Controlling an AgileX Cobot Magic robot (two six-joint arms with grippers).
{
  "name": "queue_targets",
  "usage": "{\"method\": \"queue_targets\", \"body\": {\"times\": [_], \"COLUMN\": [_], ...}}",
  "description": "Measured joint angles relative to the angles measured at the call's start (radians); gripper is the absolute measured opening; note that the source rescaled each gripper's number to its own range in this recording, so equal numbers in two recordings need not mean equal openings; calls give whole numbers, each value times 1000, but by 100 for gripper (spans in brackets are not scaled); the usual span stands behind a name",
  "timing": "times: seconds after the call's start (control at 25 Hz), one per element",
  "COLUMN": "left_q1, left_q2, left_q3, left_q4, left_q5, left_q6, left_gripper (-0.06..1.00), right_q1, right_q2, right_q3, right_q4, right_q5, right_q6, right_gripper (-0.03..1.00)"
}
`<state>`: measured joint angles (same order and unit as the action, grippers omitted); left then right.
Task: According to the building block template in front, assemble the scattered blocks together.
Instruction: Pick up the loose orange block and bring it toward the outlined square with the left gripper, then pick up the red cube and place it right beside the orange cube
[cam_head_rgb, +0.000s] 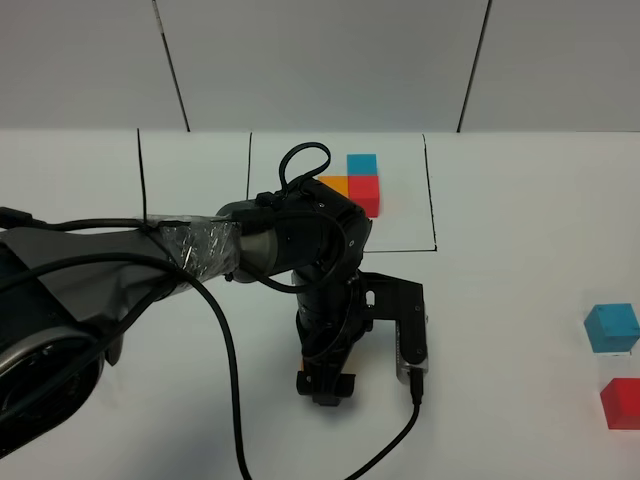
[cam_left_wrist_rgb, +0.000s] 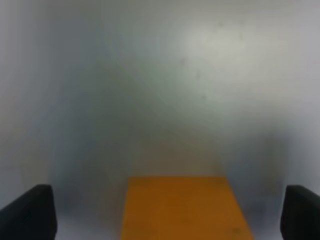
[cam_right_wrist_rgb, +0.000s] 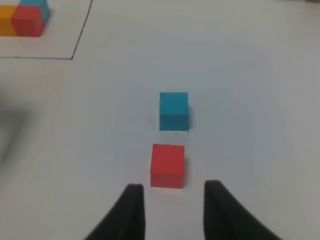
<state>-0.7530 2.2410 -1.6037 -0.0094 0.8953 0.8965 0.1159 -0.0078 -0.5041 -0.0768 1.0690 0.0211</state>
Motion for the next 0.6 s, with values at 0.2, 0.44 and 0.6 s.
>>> {"method": "queue_targets", "body": {"times": [0.2, 0.44, 0.6], "left_q1": [0, 5, 52], "left_q2": [-105, -310, -437], "left_q3": [0, -1, -3], "left_q4": [3, 91, 282], "left_q5": [22, 52, 123], "left_q6": [-19, -86, -256], "left_gripper": [100, 97, 95], "right_q1": [0, 0, 0], "right_q2": [0, 0, 0], "right_q3": [0, 0, 0], "right_q4": [0, 0, 0], "right_q5": [0, 0, 0], "right_q6": [0, 0, 0], "right_gripper": [0, 0, 0]}}
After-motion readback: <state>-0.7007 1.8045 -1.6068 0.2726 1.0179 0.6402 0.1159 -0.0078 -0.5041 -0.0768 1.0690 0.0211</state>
